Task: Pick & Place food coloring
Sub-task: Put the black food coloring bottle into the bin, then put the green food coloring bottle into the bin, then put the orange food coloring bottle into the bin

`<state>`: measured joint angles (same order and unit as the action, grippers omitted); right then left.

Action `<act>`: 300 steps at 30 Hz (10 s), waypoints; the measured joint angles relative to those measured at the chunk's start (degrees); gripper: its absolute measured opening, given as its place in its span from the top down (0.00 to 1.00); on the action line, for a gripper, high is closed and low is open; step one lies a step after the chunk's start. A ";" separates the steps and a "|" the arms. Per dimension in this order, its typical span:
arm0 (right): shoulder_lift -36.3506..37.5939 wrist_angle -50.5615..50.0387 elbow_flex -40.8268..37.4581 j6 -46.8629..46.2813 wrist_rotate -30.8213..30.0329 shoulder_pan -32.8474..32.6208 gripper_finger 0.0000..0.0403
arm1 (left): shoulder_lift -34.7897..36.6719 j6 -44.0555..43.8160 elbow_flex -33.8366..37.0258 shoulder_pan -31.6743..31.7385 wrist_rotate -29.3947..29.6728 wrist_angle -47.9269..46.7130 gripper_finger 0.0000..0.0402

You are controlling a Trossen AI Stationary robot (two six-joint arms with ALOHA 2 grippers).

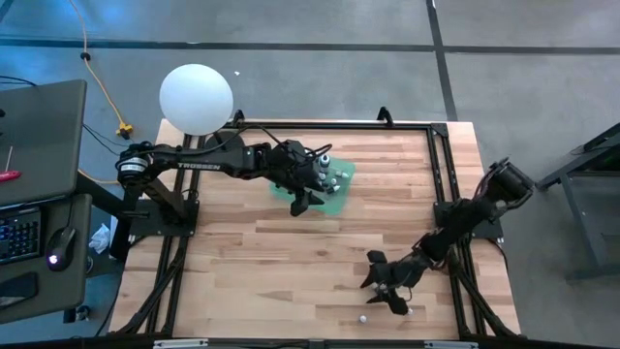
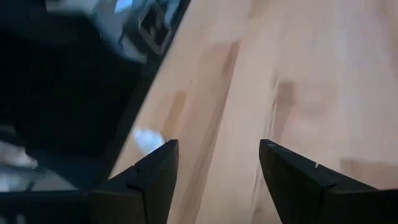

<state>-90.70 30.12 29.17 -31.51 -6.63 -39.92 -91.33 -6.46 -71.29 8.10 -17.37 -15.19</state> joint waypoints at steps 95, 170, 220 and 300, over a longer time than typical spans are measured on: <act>-9.74 -19.19 20.89 30.93 -6.79 46.72 0.69 | 25.79 7.06 0.00 0.13 15.45 -31.71 0.48; -17.41 -17.11 22.40 10.86 2.53 -4.36 0.72 | 25.77 0.13 0.15 0.13 15.37 -30.83 0.48; -14.33 -18.41 22.62 28.92 3.51 46.68 0.75 | 25.77 5.33 0.15 0.11 15.61 -34.70 0.48; -12.12 -72.75 34.43 -36.68 21.17 -10.91 0.73 | 25.77 -2.40 0.09 0.13 15.54 -28.43 0.48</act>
<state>-102.83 -42.63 63.60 -68.19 14.54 -50.83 -65.56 -8.86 -71.20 8.23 -1.83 -43.62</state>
